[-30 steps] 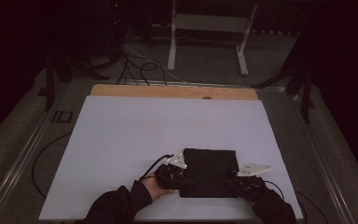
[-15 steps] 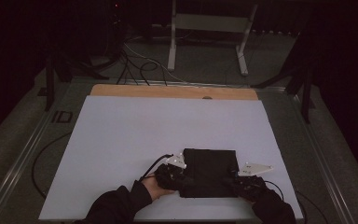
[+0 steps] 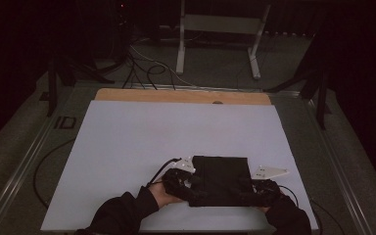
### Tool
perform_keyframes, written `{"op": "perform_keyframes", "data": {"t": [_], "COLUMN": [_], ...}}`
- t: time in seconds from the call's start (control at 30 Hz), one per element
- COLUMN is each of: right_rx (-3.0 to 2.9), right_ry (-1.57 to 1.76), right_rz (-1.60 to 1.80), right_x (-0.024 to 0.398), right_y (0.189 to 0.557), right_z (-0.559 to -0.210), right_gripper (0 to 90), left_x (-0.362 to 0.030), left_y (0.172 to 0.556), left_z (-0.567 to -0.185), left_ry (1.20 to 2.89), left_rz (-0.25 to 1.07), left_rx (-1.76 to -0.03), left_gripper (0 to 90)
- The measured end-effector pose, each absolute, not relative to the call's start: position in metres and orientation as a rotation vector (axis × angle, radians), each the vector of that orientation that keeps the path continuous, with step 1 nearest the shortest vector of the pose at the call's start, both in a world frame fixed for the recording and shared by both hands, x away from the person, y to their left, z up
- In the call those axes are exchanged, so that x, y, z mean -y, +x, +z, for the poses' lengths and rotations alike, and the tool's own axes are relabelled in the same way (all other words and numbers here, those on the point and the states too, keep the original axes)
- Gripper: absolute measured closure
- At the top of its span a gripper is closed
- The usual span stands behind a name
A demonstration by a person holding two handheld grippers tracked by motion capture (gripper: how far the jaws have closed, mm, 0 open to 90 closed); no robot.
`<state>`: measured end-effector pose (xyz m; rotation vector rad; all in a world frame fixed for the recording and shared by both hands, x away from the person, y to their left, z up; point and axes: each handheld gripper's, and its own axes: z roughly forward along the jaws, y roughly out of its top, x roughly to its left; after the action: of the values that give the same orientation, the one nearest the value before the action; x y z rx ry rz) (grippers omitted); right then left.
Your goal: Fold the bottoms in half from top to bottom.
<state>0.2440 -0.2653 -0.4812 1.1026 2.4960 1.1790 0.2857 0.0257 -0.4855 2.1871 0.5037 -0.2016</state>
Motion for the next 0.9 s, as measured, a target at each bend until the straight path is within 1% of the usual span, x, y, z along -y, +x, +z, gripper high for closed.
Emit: {"op": "perform_keyframes", "data": {"t": [0.07,0.13,0.17,0.2,0.23,0.37,0.47,0.9], "right_rx": [-2.500,-2.508,-2.508,-2.502,-2.497,-2.485,-2.470,-2.396], "right_ry": [1.113,1.116,1.118,1.118,1.111,1.094,1.076,1.053], "right_rz": [1.203,1.217,1.222,1.241,1.258,1.263,1.271,1.259], "right_x": [0.265,0.265,0.265,0.265,0.265,0.265,0.265,0.267], "right_y": [0.246,0.247,0.248,0.248,0.248,0.248,0.248,0.257], "right_z": [-0.479,-0.478,-0.477,-0.476,-0.475,-0.470,-0.466,-0.440], "right_gripper": [33.8,26.1,24.1,19.7,17.1,14.5,13.5,13.5], "left_x": [-0.026,-0.026,-0.026,-0.025,-0.026,-0.026,-0.026,-0.028], "left_y": [0.286,0.286,0.286,0.286,0.286,0.287,0.287,0.292], "left_z": [-0.483,-0.481,-0.480,-0.479,-0.478,-0.476,-0.473,-0.454], "left_ry": [2.187,2.192,2.202,2.206,2.208,2.210,2.207,2.162], "left_rz": [-0.199,-0.196,-0.183,-0.167,-0.168,-0.182,-0.175,-0.093], "left_rx": [-0.499,-0.496,-0.492,-0.498,-0.497,-0.486,-0.485,-0.582], "left_gripper": [24.7,16.8,13.4,12.7,11.7,4.6,2.7,1.9]}}
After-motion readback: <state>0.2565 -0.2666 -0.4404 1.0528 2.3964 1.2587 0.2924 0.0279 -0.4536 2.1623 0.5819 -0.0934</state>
